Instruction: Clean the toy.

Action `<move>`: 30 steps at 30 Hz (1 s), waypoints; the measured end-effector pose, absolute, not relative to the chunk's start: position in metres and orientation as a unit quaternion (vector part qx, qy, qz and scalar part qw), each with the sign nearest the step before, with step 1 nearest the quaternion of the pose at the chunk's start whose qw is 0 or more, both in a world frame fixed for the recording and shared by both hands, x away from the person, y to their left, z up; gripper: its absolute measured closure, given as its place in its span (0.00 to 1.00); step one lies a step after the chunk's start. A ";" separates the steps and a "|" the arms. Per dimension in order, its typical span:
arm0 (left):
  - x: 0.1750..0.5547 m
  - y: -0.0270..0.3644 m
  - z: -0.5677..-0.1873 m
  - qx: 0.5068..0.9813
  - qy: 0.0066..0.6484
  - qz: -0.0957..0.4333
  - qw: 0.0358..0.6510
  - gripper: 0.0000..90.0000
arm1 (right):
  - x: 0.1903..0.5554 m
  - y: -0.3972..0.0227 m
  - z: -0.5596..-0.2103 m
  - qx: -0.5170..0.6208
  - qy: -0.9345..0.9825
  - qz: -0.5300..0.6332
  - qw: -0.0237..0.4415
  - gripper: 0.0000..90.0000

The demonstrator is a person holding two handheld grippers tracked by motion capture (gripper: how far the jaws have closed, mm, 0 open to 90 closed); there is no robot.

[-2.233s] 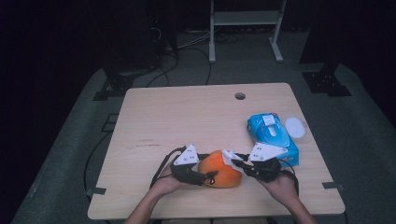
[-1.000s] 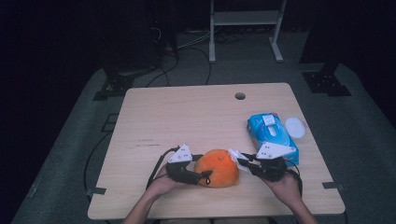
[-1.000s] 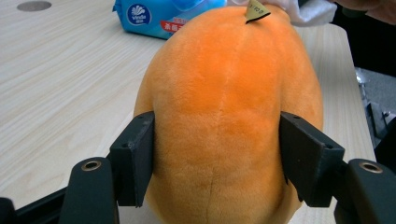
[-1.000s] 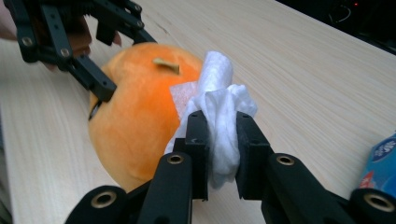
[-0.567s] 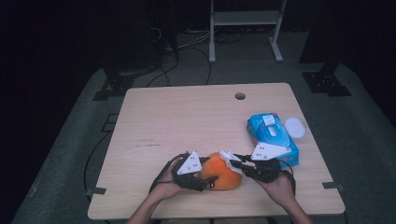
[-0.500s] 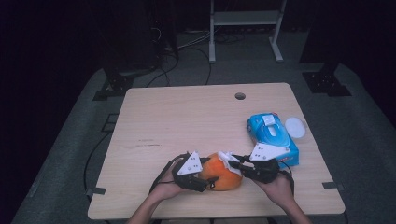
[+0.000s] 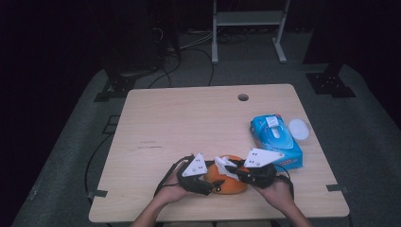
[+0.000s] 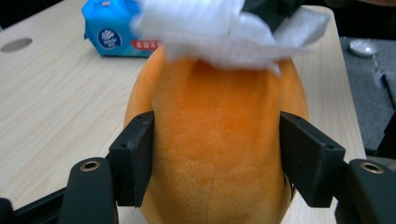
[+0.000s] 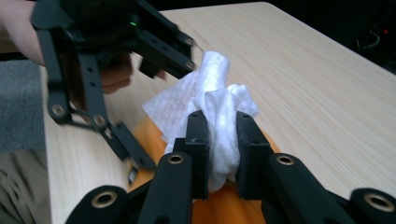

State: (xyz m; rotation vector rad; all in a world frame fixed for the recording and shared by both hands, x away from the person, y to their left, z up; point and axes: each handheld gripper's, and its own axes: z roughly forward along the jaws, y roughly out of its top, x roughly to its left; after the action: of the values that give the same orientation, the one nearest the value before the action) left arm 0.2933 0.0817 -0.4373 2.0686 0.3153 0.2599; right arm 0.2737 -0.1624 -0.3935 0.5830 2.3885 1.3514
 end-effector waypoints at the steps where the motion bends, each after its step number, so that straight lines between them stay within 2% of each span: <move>1: 0.295 0.083 -0.438 0.851 0.136 0.103 0.497 0.36 | 0.275 -0.165 -0.395 0.208 0.838 0.476 0.167 0.85; 10: 0.313 0.100 -0.447 0.833 0.209 0.057 0.509 0.38 | 0.266 -0.177 -0.394 0.210 0.840 0.460 0.198 0.85; 15: 0.317 0.101 -0.448 0.830 0.217 0.049 0.511 0.38 | 0.263 -0.171 -0.401 0.200 0.850 0.441 0.208 0.85; 23: 0.323 0.108 -0.452 0.818 0.243 0.029 0.521 0.38 | 0.263 -0.185 -0.411 0.213 0.856 0.427 0.202 0.85; 28: 0.324 0.107 -0.452 0.821 0.239 0.034 0.517 0.38 | 0.269 -0.198 -0.411 0.240 0.840 0.458 0.165 0.85; 30: 0.323 0.106 -0.452 0.823 0.230 0.038 0.518 0.38 | 0.271 -0.200 -0.407 0.246 0.829 0.475 0.163 0.86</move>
State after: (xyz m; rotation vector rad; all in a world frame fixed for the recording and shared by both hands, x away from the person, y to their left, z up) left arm 0.3225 0.1064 -0.4519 1.9759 0.5522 0.0905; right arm 0.2710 -0.2000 -0.4069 0.7002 2.3647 1.3545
